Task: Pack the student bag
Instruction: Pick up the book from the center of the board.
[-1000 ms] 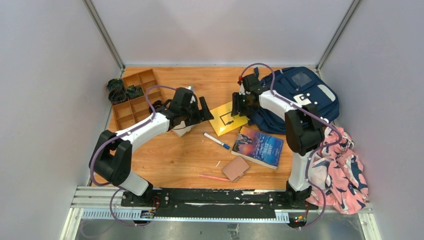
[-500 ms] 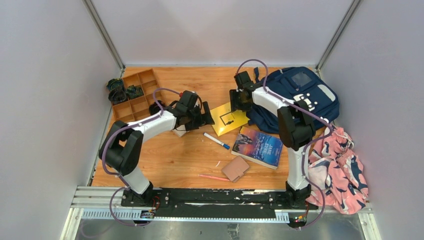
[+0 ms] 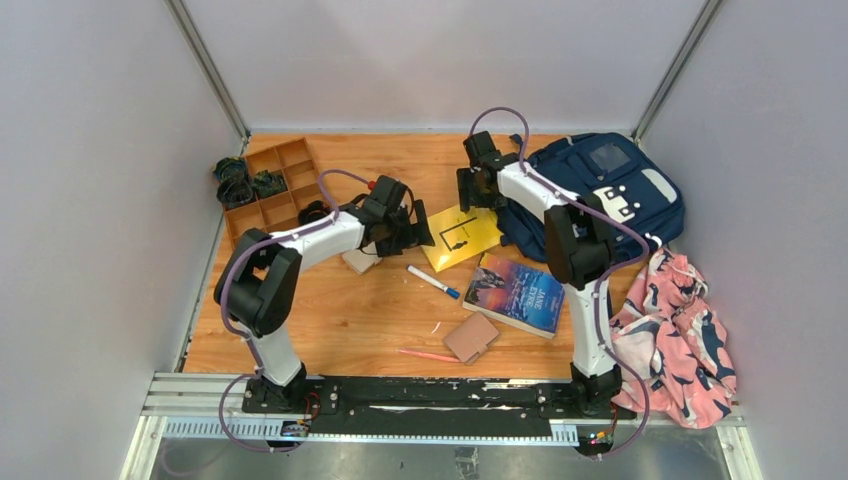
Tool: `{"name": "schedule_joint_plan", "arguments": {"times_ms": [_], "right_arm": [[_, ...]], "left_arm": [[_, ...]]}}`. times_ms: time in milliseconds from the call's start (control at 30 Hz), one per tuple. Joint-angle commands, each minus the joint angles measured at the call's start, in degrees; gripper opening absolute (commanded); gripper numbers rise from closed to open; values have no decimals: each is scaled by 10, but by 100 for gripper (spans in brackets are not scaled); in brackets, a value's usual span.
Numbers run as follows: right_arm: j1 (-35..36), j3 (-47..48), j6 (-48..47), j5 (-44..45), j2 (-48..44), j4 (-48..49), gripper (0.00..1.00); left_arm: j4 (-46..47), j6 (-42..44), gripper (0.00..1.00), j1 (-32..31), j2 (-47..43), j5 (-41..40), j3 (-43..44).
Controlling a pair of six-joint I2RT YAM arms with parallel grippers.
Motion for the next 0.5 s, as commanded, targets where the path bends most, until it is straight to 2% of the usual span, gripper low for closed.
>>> {"name": "schedule_joint_plan", "arguments": {"times_ms": [0,33,67,100,467], "right_arm": [[-12,20,-16,11,53,-38,74],[-12,27,-16,11,57,-38,76],[-12,32,-18,11,63,-39,86],[-13,38,-19,11,68,-41,88],[-22,72,-14,-39,111,-55,88]], "left_arm": [[-38,21,95,-4,32,-30,56],[-43,23,95,-4,39,-29,62],[-43,23,95,-4,42,-27,65],[-42,22,95,-4,44,-24,66],[-32,16,95,-4,58,-3,62]]}}
